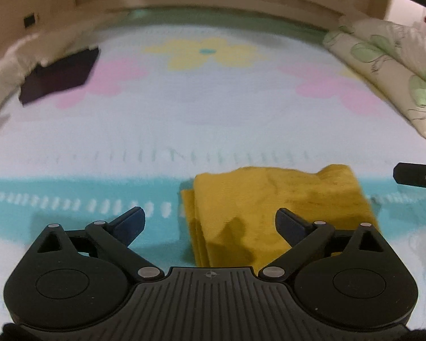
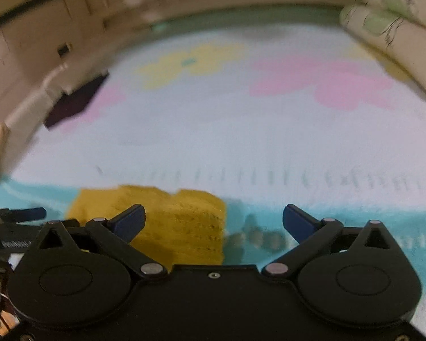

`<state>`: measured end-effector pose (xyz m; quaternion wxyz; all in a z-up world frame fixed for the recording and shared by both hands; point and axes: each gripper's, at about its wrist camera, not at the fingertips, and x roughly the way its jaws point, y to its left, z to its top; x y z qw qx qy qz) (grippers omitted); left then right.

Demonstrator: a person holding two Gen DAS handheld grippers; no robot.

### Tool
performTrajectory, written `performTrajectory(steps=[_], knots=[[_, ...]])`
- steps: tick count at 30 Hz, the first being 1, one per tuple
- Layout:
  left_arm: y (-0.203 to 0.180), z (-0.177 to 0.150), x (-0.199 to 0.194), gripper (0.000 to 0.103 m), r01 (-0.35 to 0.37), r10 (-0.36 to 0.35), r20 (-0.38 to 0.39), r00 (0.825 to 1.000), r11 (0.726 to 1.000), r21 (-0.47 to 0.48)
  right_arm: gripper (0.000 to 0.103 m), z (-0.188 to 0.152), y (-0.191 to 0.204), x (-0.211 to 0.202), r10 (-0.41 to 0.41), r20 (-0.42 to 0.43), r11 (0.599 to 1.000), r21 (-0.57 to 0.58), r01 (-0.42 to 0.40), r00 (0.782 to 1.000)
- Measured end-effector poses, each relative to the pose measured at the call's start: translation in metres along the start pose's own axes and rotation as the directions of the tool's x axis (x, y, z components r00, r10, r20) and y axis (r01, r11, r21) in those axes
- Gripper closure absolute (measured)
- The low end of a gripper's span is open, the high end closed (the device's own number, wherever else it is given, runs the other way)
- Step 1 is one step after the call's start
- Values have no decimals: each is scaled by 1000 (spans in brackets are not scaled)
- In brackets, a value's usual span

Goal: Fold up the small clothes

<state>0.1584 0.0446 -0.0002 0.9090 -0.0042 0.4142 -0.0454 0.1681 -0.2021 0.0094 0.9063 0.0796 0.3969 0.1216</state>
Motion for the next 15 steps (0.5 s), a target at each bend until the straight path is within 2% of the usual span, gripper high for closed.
performTrajectory(steps=[4,11,15], knots=[[-8,-14,-26,3,-20,19,42,999,1000,20,0,-19,7,-34,-26,65,1000,18,25,998],[-12,-46,-54,3,19,-18,70,997,1000,-8,0,-56,20,-56,-37,57,997,63,33,998],[-19,-67,-69,3,36,-37,77,996,999,21,0,-80,26,-73,-25,58,997,70,21,998]])
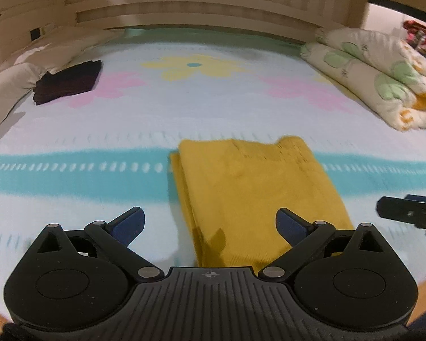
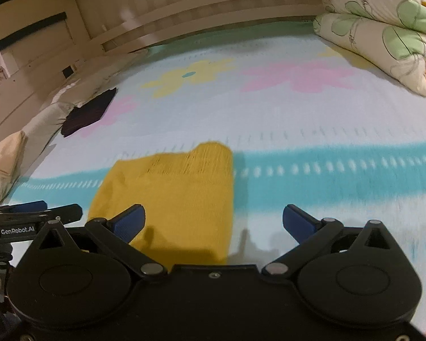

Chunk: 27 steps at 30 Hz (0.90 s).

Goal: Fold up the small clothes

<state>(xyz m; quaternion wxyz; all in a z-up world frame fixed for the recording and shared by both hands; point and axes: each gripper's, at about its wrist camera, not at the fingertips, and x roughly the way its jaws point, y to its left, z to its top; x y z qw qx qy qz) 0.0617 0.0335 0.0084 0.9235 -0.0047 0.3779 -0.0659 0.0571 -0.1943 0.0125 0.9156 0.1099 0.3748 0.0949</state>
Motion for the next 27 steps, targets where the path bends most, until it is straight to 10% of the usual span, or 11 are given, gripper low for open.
performTrajectory(steps=[9,16,27], knots=[[-19,-36,-41,4,-98,94,90,991,995,32,0,-37,21,-39,18,77,996,-87,-11,997],[-42,-42,-57,4,-299,279,187,942,950,89,0,-49,37,-64,-40,194,992,-112,62,980],[-40,-45,-57,11,-168,162,119,980,985,47,1,-51,44,-63,-177,167,976,-98,195,970]])
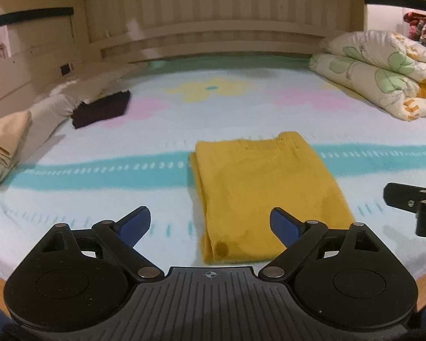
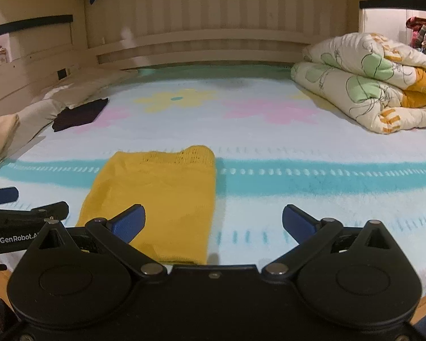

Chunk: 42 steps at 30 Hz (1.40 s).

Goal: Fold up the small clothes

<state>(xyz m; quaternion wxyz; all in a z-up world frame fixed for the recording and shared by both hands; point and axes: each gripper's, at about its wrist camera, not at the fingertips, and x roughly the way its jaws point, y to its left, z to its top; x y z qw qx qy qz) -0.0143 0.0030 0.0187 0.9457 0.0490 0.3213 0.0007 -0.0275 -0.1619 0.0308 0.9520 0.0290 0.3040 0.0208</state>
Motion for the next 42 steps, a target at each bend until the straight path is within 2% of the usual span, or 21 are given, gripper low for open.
performTrajectory(steps=[6,14,28,42], knots=[[2,-8,7,12,0,-1,-74,997,1000,-22,1,-6,0,12,30,-91,999,33,-27,995],[6,-14,15,13,-13,6,-158,987,999,-45,1,-9,-2,21,29,-148,998,62,-20,989],[5,-18,25,13,-19,5,-223,975,998,-63,1,-12,4,29,45,-202,998,56,-34,978],[6,-18,29,14,-22,3,-247,969,997,-76,1,-12,5,34,59,-227,997,69,-44,972]])
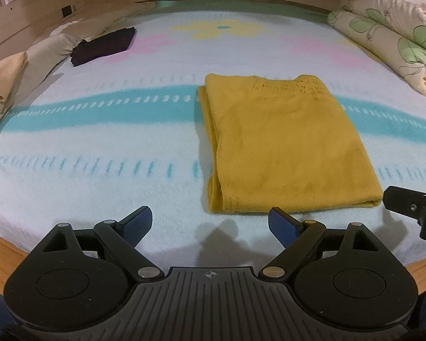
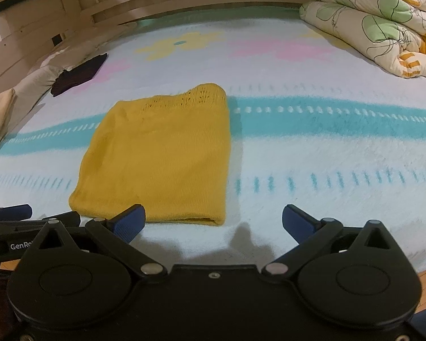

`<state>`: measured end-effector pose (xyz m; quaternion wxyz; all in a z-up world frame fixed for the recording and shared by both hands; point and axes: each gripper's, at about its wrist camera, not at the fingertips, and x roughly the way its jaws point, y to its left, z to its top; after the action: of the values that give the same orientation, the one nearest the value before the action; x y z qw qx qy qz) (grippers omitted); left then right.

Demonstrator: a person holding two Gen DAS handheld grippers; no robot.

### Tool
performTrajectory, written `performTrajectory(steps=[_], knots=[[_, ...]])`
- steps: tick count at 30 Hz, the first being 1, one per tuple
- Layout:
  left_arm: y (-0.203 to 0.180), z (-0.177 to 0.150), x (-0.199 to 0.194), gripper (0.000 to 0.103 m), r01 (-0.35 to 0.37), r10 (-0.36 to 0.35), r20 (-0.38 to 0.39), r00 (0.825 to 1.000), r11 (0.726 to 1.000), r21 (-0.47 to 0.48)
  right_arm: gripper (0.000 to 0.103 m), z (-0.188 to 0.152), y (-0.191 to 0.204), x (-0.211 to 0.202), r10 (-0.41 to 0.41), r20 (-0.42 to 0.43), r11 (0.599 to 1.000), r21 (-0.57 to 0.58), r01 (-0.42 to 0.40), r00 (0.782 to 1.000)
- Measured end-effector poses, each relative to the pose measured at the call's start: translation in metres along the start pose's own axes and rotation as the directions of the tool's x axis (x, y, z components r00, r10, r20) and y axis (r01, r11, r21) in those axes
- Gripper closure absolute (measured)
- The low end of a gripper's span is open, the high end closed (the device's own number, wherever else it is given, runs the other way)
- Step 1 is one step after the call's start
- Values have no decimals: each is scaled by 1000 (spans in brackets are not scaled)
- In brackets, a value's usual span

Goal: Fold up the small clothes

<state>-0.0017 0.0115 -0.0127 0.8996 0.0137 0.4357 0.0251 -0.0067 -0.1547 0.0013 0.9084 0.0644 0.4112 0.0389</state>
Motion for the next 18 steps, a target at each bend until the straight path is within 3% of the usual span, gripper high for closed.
performTrajectory(steps=[18], knots=[[-6,0,2,14,4,-4,-15,1000,1000,-7,1,0,1,4,8,-13,1000,7,-8,1000]])
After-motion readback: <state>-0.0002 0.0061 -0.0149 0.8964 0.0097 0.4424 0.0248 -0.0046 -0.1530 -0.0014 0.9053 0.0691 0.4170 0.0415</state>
